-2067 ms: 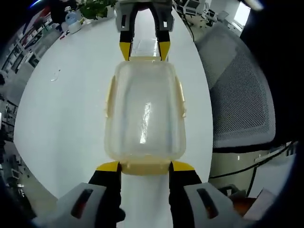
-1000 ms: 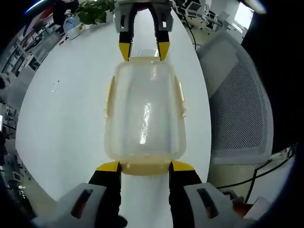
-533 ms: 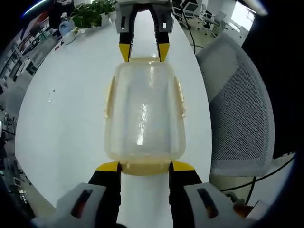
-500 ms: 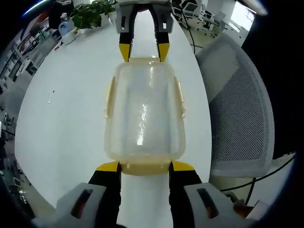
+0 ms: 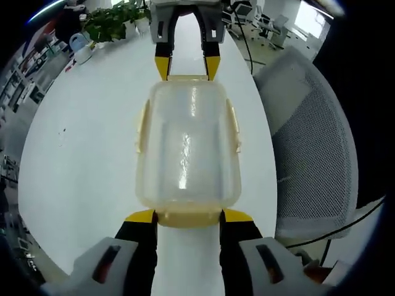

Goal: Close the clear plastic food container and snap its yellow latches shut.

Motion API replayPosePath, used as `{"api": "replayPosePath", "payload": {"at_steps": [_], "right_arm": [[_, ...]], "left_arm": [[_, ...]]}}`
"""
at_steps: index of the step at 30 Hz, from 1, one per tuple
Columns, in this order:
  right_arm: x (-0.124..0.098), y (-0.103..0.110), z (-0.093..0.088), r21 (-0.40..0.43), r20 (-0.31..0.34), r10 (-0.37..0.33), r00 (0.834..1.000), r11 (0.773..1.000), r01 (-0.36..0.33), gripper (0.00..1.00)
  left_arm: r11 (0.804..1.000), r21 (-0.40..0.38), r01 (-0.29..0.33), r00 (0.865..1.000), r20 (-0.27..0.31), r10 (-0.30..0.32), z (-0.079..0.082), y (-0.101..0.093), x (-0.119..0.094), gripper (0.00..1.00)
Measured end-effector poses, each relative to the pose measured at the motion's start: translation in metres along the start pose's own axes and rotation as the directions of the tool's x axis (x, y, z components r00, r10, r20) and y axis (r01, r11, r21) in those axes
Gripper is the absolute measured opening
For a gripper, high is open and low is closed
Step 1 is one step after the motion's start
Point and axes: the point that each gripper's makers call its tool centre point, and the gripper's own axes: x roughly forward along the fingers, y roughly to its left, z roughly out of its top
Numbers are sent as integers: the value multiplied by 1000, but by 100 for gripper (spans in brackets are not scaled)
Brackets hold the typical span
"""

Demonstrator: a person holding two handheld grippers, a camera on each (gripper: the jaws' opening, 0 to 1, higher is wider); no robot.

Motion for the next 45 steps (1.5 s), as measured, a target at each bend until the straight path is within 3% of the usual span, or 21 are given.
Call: {"api": "replayPosePath", "payload": {"at_steps": [14,45], "right_arm": [[-5,3,-13,22,-4,-9,1000,1000,9,37],[-21,7,-64,66,-52,-7,999,998,11,37]], "left_arm": [[1000,15,8,1000,8,-8,11,1,8,38],[999,43,31,999,42,-33,60,0,33,38]]}}
